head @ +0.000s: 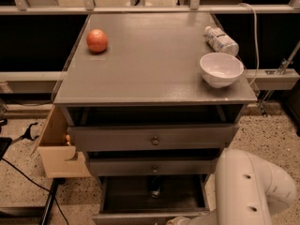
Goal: Close bottom drawer
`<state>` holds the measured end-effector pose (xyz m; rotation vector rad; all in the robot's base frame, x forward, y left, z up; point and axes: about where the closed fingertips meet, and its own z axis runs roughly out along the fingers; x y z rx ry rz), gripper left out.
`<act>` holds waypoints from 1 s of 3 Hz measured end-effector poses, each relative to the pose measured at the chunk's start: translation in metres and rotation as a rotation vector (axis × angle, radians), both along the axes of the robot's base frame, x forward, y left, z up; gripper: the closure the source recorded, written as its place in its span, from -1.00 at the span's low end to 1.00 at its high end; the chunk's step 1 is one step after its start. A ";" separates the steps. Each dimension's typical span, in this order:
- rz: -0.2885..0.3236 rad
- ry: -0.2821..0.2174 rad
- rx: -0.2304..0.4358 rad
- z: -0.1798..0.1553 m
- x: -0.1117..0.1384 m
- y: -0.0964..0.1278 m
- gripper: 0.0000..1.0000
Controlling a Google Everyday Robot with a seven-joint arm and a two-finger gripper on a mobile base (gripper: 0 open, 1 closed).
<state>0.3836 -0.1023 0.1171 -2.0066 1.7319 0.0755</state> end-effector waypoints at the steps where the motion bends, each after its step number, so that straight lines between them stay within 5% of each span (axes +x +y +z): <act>1: 0.000 -0.012 0.047 0.002 0.002 -0.004 1.00; 3: 0.000 -0.025 0.094 0.002 0.004 -0.005 1.00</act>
Offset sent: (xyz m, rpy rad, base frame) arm 0.0076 -0.0113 0.0052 0.1411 -0.0361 -0.0061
